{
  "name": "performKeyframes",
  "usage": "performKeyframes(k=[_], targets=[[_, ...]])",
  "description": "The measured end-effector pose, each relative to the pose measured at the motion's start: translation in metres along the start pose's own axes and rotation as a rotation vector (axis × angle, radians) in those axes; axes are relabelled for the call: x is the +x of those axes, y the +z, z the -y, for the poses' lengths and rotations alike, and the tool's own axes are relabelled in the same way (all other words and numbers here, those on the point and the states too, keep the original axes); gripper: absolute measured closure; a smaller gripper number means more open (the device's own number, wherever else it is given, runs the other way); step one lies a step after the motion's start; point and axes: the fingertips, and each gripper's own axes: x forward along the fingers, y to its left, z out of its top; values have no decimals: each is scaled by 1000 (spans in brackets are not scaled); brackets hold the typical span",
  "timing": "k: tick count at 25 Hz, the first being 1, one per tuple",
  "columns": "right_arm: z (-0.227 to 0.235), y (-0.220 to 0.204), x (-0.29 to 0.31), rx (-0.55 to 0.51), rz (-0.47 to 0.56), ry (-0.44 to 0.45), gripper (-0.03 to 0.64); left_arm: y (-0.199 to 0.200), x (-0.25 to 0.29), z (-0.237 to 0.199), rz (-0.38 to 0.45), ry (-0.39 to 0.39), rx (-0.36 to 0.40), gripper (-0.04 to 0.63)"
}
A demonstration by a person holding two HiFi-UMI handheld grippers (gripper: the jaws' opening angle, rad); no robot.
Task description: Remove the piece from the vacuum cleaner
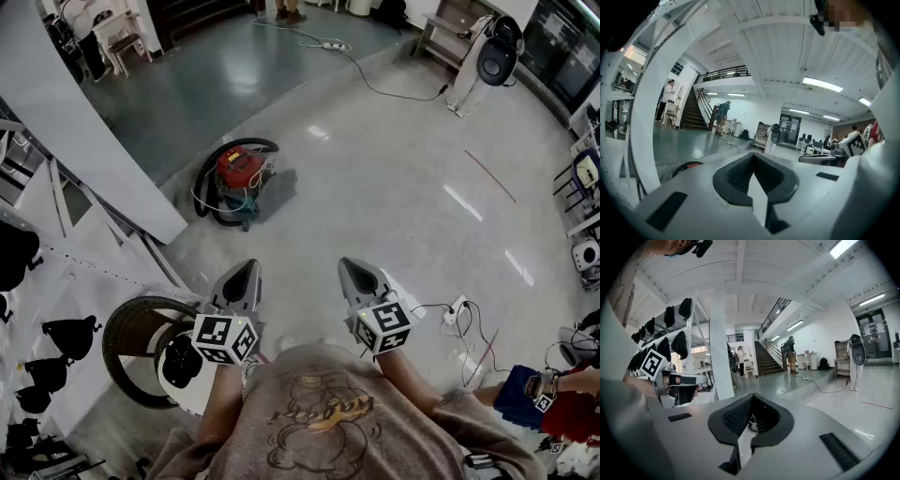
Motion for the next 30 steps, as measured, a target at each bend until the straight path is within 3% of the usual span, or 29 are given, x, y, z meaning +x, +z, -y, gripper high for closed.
performKeyframes(k=[9,17,24,30], targets=[[-14,7,6,32,50,16,617,5,-3,-12,-7,-27,24,593],[-18,-7,14,46,46,-42,617,4,0,-25,-9,-70,71,594],[-14,-3,34,77,55,-45,617,0,14,-36,-24,-98,64,594],[13,4,70,84,42,-16,617,4,51,-53,-30,-63,44,594]])
